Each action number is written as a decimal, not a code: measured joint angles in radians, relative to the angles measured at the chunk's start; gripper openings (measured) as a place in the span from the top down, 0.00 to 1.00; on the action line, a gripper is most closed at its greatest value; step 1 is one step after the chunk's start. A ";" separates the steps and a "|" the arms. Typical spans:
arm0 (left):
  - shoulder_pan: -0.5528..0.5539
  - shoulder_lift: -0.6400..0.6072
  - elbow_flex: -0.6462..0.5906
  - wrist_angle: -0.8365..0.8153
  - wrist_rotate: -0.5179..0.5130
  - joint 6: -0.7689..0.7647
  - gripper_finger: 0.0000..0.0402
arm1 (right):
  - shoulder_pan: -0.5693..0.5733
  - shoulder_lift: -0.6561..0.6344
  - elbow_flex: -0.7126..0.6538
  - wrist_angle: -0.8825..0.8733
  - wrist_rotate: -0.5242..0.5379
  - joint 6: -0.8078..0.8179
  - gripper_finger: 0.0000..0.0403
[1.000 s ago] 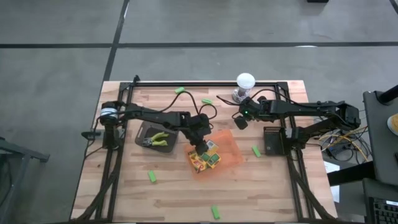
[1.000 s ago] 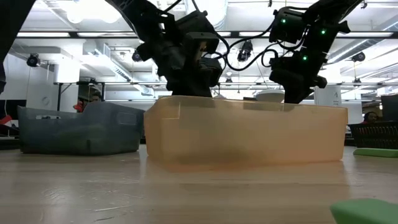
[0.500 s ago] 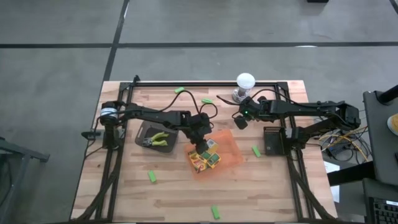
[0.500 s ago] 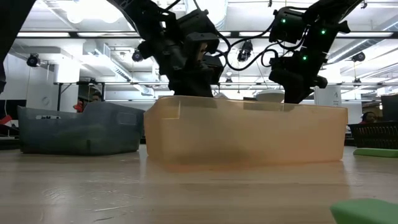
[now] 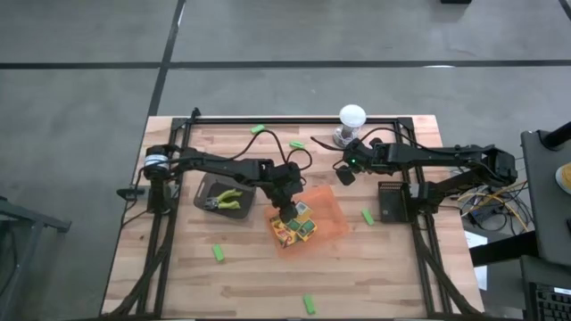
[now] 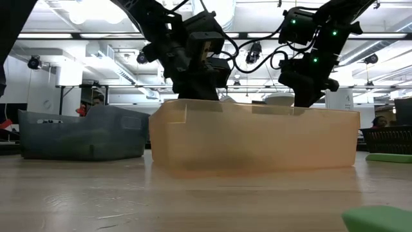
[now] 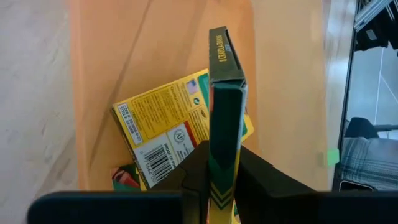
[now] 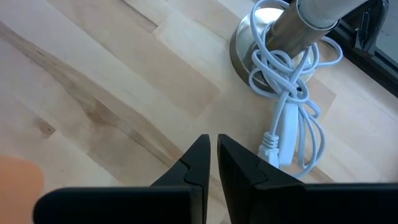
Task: Pick & Place School Supplies
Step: Put the crayon box into the orange bin, then put the green eraser into the black basket
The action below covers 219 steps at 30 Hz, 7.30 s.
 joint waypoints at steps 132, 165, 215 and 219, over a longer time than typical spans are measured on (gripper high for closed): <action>0.232 -0.127 0.504 -0.522 -0.461 0.204 0.58 | 0.000 0.000 0.001 0.037 -0.010 -0.019 0.93; 0.619 -0.345 0.107 -0.233 -0.229 0.331 0.58 | 0.000 0.000 0.001 0.036 -0.010 -0.019 0.93; 0.763 0.150 0.293 -0.443 -0.417 0.518 0.58 | 0.000 0.000 0.001 0.036 -0.010 -0.018 0.93; 0.763 0.151 0.293 -0.437 -0.409 0.539 0.58 | 0.000 0.000 0.001 0.036 -0.010 -0.018 0.93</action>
